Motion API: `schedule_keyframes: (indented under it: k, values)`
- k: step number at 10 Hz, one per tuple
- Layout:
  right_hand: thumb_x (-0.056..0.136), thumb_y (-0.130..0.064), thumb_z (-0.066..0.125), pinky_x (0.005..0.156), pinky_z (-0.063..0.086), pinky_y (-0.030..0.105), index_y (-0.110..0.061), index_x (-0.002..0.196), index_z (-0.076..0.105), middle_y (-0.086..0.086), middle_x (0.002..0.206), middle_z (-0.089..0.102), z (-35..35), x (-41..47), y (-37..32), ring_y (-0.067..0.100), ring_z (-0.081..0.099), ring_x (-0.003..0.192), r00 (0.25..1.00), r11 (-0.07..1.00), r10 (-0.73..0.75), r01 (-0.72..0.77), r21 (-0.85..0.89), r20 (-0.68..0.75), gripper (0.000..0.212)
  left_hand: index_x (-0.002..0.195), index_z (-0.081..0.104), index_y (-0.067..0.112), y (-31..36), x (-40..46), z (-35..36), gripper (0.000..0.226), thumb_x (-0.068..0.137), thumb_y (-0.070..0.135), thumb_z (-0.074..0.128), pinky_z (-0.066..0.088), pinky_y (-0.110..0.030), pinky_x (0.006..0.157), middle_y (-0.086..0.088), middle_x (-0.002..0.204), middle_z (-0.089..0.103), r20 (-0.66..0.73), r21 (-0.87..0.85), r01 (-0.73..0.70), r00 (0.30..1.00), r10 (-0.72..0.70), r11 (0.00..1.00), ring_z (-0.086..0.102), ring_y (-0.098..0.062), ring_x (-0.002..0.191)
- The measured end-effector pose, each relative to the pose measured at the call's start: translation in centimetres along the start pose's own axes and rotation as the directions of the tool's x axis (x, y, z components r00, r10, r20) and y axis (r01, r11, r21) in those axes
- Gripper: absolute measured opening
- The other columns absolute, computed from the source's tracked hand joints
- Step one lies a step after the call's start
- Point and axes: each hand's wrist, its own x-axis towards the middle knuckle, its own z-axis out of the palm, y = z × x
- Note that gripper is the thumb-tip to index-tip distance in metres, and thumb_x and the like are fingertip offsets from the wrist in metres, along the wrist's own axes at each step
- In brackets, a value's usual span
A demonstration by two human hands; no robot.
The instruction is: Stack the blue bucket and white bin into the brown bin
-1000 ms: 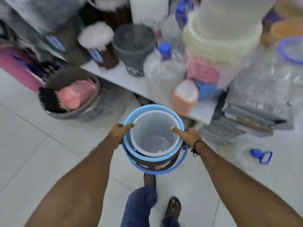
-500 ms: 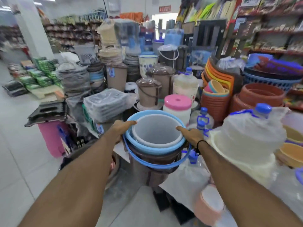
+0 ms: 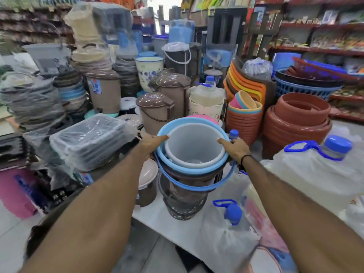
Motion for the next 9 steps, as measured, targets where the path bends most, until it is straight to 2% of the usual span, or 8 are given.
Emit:
schedule_keyframes:
  k: [1,2,3,5,6,7,8,9]
  values:
    - [0.078,-0.060,0.068,0.080,0.055,0.039,-0.012,0.095,0.067,0.015,0.104,0.073,2.8,4.5,2.6,0.031,0.068,0.088,0.993,0.994,0.108,-0.108,0.000,0.053,0.051,0.114,0.063,0.005,-1.8,5.5,2.9,0.056,0.080,0.047,0.076,0.049,-0.031,0.052,-0.015,0.106,0.070,0.014,0.036,0.048,0.999,-0.049,0.998,0.065,-0.024,0.072]
    - [0.079,-0.060,0.068,0.083,0.053,0.038,-0.011,0.111,0.068,0.014,0.110,0.071,4.9,6.5,4.5,0.032,0.067,0.097,0.985,0.989,0.145,-0.143,-0.027,0.097,0.058,0.118,0.060,0.004,-3.6,8.2,4.2,0.058,0.081,0.046,0.074,0.049,-0.033,0.054,-0.016,0.109,0.069,0.031,0.096,0.103,0.994,-0.106,0.990,0.065,-0.027,0.077]
    - [0.084,-0.057,0.066,0.078,0.049,0.035,-0.009,0.119,0.066,0.013,0.109,0.069,8.1,9.1,7.6,0.031,0.065,0.094,0.958,0.974,0.218,-0.202,-0.102,0.188,0.059,0.120,0.057,0.005,-6.6,12.1,6.1,0.056,0.085,0.047,0.069,0.052,-0.035,0.058,-0.016,0.110,0.068,0.058,0.210,0.183,0.978,-0.199,0.960,0.066,-0.028,0.082]
    - [0.088,-0.044,0.068,0.084,0.054,0.039,-0.010,0.116,0.068,0.016,0.112,0.071,14.0,9.6,12.1,0.032,0.068,0.096,0.871,0.922,0.387,-0.369,-0.118,0.302,0.044,0.127,0.055,0.005,-12.3,16.4,8.0,0.055,0.090,0.044,0.066,0.056,-0.035,0.061,-0.015,0.112,0.067,0.054,0.353,0.259,0.954,-0.296,0.899,0.067,-0.028,0.079]
    - [0.089,-0.041,0.068,0.085,0.056,0.040,-0.011,0.110,0.068,0.015,0.108,0.072,15.9,9.6,13.0,0.031,0.067,0.092,0.859,0.907,0.420,-0.406,-0.108,0.294,0.037,0.132,0.051,0.007,-14.3,17.7,8.2,0.055,0.092,0.043,0.065,0.051,-0.030,0.052,-0.007,0.100,0.064,0.069,0.393,0.241,0.955,-0.290,0.887,0.065,-0.023,0.076]
    - [0.091,-0.043,0.065,0.086,0.055,0.040,-0.011,0.117,0.066,0.010,0.101,0.069,17.1,10.0,13.2,0.030,0.066,0.091,0.846,0.894,0.449,-0.422,-0.152,0.288,0.041,0.129,0.055,0.007,-15.7,19.7,7.7,0.055,0.092,0.046,0.064,0.053,-0.026,0.058,-0.003,0.093,0.063,0.150,0.461,0.156,0.957,-0.250,0.873,0.062,-0.014,0.072]
    - [0.091,-0.051,0.061,0.094,0.052,0.041,-0.011,0.126,0.061,0.013,0.114,0.067,16.9,10.5,12.1,0.032,0.065,0.102,0.853,0.887,0.452,-0.397,-0.236,0.261,0.053,0.128,0.058,0.007,-14.8,21.2,7.0,0.062,0.089,0.055,0.062,0.051,-0.026,0.068,-0.008,0.108,0.063,0.227,0.659,0.001,0.953,-0.200,0.753,0.064,-0.017,0.083]
    - [0.085,-0.068,0.052,0.100,0.045,0.047,-0.015,0.137,0.049,0.013,0.133,0.061,16.4,12.2,8.4,0.035,0.057,0.120,0.952,0.875,0.305,-0.268,-0.402,0.030,0.075,0.139,0.046,0.011,-11.3,23.8,6.1,0.072,0.088,0.062,0.054,0.046,-0.039,0.099,-0.014,0.141,0.050,0.306,0.838,-0.272,0.952,0.005,0.472,0.053,-0.030,0.124]
